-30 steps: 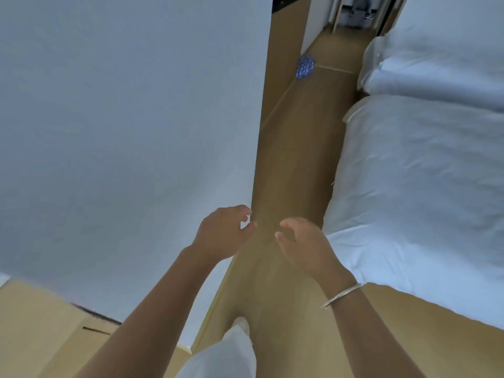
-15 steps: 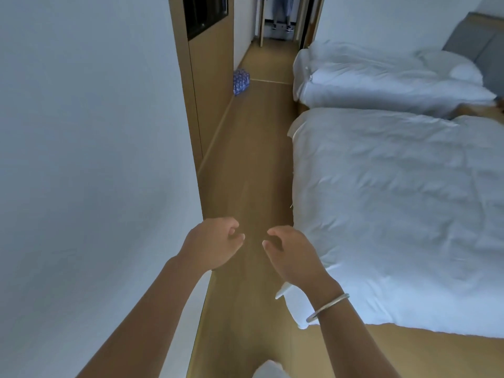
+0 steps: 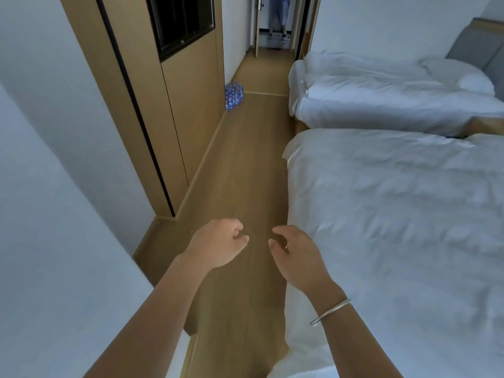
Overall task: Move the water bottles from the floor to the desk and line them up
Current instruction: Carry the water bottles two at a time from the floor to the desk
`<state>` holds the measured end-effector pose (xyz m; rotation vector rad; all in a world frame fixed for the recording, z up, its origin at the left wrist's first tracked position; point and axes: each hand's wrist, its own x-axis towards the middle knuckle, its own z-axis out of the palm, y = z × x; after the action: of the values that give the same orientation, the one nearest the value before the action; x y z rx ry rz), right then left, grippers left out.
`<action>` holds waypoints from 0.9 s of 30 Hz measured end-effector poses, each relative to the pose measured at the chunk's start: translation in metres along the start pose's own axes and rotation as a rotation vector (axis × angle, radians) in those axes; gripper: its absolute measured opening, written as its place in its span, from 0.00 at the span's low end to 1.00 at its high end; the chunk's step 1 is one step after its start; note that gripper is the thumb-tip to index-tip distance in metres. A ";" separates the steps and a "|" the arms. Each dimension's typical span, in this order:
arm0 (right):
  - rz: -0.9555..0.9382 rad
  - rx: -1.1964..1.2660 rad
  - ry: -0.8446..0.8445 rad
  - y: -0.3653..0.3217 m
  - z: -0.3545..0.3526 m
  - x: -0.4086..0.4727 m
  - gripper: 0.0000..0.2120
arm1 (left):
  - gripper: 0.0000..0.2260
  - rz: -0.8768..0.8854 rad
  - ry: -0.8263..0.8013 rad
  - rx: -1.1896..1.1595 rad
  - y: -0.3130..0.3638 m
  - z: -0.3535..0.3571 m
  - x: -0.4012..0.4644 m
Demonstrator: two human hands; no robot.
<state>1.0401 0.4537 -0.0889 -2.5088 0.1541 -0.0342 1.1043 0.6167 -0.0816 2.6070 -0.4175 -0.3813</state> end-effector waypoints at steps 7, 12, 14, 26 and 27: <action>-0.017 -0.046 -0.095 0.024 -0.019 0.140 0.18 | 0.19 -0.088 0.000 -0.063 -0.004 -0.021 0.126; -0.032 -0.066 -0.122 0.027 -0.013 0.250 0.18 | 0.19 -0.109 0.015 -0.076 -0.025 -0.048 0.227; -0.051 -0.075 -0.119 0.024 -0.009 0.299 0.18 | 0.19 -0.107 0.046 -0.073 -0.036 -0.063 0.271; 0.028 -0.224 -0.194 0.007 -0.009 0.551 0.16 | 0.20 -0.046 -0.004 0.166 -0.062 -0.151 0.514; 0.036 -0.223 -0.194 0.010 -0.010 0.567 0.16 | 0.20 -0.048 -0.020 0.162 -0.063 -0.154 0.530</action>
<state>1.6010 0.3724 -0.0934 -2.7126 0.1288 0.2533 1.6552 0.5445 -0.0835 2.7767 -0.4083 -0.4052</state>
